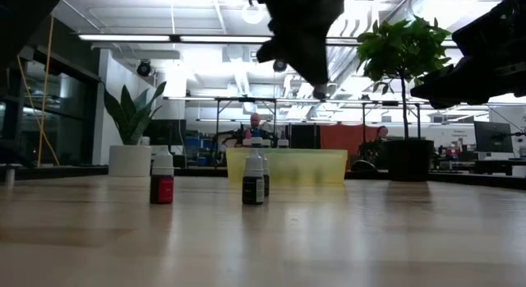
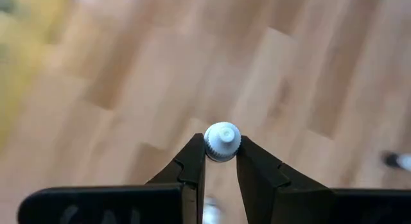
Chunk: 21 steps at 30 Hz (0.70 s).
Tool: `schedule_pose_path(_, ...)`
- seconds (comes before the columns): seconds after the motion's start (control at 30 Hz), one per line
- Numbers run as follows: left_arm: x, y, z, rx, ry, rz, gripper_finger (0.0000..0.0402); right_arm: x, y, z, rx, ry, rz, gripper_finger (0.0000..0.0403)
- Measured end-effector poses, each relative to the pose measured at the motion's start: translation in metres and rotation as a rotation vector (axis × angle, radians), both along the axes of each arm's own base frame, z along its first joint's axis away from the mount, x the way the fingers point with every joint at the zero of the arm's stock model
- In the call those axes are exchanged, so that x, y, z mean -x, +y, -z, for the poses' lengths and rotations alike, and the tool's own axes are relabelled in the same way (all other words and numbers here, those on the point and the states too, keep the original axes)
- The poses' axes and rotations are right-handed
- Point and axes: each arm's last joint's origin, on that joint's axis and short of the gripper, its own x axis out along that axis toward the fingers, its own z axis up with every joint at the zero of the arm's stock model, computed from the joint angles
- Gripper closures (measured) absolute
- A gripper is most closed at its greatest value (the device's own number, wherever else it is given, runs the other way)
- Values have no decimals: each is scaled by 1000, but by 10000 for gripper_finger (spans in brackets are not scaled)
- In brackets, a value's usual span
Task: Pick & Place food coloring
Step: Put the small purple food coloring bottle into the yellow bin
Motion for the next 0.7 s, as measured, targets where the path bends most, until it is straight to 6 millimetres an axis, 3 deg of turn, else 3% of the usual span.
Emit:
schedule_pose_path(0.27,9,50,5,-128,98,-164,343,0,0,0,0,0,0,402)
schedule_pose_path(0.7,4,122,24,-137,-41,-336,343,0,0,0,0,0,0,402)
